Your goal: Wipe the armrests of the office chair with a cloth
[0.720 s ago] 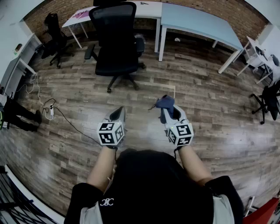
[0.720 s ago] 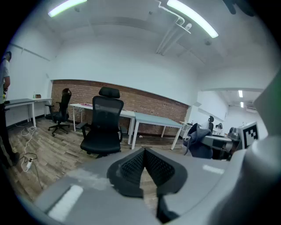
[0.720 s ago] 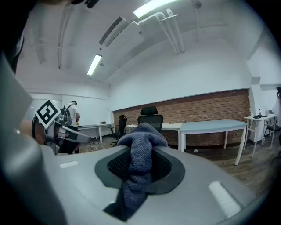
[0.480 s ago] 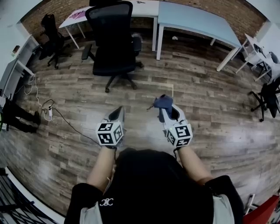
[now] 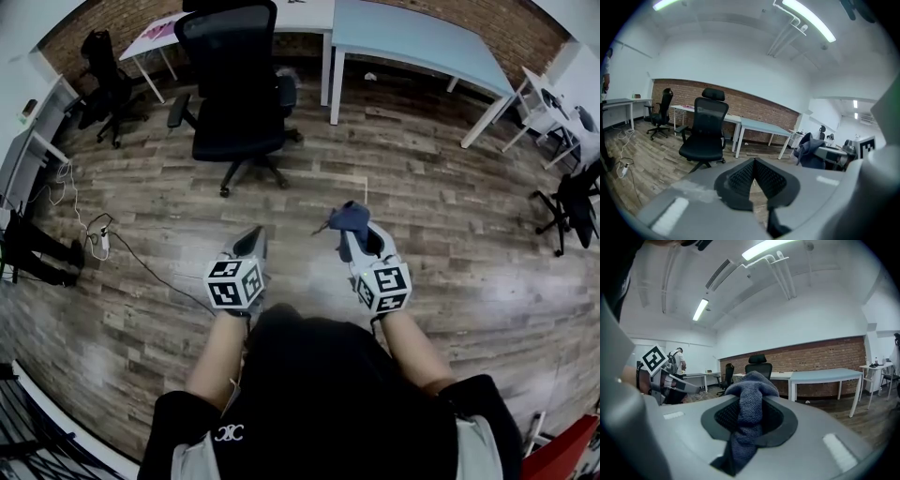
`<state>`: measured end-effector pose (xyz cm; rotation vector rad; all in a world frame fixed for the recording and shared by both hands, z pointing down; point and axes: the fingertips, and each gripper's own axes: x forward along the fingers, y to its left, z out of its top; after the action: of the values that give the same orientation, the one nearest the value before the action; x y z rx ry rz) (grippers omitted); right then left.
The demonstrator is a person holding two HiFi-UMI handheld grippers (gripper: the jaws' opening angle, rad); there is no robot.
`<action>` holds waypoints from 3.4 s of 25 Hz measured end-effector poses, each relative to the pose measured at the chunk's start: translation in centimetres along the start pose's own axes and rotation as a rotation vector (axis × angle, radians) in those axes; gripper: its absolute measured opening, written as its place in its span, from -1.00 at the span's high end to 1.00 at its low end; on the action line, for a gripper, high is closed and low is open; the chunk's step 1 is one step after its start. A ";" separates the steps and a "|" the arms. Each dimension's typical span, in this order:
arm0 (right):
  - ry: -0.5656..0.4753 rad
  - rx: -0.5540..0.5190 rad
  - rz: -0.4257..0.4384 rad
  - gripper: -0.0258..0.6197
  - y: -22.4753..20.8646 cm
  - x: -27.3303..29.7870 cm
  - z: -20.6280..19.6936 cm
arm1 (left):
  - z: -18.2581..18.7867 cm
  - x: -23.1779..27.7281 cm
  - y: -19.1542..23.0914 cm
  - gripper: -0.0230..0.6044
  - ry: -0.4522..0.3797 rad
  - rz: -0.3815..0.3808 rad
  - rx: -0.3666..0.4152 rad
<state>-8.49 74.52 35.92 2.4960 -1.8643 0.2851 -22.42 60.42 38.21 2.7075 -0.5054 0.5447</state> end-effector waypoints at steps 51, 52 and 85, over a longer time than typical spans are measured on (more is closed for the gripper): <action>0.171 -0.098 0.072 0.66 -15.0 34.0 4.9 | 14.7 28.4 17.2 0.91 -0.003 0.036 -0.164; 0.173 -0.093 0.079 0.66 -15.3 35.0 4.7 | 14.9 28.6 17.8 0.91 -0.006 0.050 -0.167; 0.435 -0.076 0.470 0.66 -27.3 69.6 1.1 | 25.9 49.8 28.5 0.91 0.110 0.363 -0.261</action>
<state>36.63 16.23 48.18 1.7293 -2.1683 0.6810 17.06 11.69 43.83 2.3347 -0.9740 0.6631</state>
